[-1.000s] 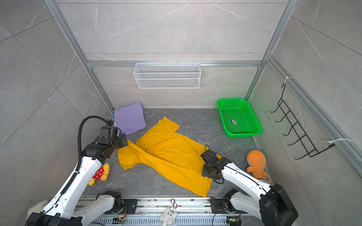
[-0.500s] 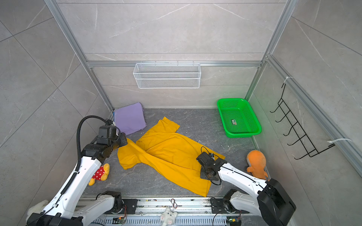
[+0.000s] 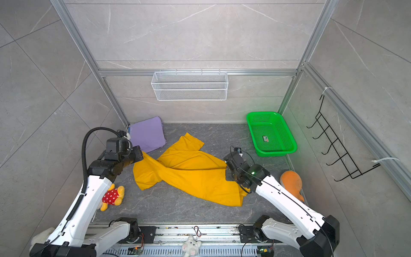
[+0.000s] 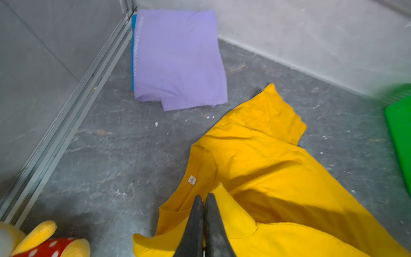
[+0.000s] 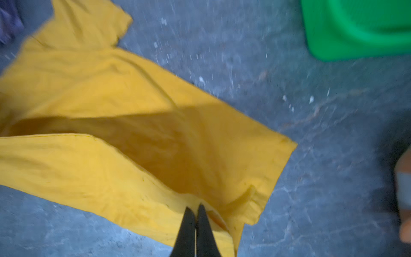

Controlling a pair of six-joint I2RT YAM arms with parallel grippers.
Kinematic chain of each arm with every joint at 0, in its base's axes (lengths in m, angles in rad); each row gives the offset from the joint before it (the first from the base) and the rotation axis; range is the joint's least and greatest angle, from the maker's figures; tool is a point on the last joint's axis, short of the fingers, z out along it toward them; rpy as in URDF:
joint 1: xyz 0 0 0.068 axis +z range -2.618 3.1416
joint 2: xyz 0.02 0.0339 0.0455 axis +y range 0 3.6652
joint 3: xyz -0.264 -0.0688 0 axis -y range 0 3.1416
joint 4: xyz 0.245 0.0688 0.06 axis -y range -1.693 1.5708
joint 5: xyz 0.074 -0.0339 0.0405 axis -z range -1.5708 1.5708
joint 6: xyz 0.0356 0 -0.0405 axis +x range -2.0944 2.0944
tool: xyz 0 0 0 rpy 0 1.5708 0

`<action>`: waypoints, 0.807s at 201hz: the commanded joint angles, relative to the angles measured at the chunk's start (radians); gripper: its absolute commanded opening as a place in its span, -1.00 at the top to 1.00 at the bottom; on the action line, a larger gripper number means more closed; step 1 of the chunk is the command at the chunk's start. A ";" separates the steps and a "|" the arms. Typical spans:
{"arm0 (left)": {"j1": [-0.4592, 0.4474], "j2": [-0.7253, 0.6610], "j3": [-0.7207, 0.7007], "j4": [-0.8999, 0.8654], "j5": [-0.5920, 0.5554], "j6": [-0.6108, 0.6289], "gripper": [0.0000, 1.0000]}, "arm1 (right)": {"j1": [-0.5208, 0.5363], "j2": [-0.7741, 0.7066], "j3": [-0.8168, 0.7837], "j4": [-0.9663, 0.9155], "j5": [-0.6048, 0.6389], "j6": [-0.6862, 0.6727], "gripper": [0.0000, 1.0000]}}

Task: Fold and stack t-shirts
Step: Flatten out the T-shirt at the center of the table.

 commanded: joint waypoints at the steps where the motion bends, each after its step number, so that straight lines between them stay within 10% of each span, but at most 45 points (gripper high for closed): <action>1: 0.004 0.047 0.187 0.021 0.104 0.068 1.00 | -0.083 0.043 0.158 -0.029 0.009 -0.195 1.00; 78: 0.009 0.150 0.749 -0.051 0.165 0.094 1.00 | -0.447 0.103 0.767 -0.130 -0.198 -0.369 1.00; 162: 0.009 0.083 1.042 -0.144 0.214 0.153 1.00 | -0.461 0.047 1.075 -0.208 -0.274 -0.453 1.00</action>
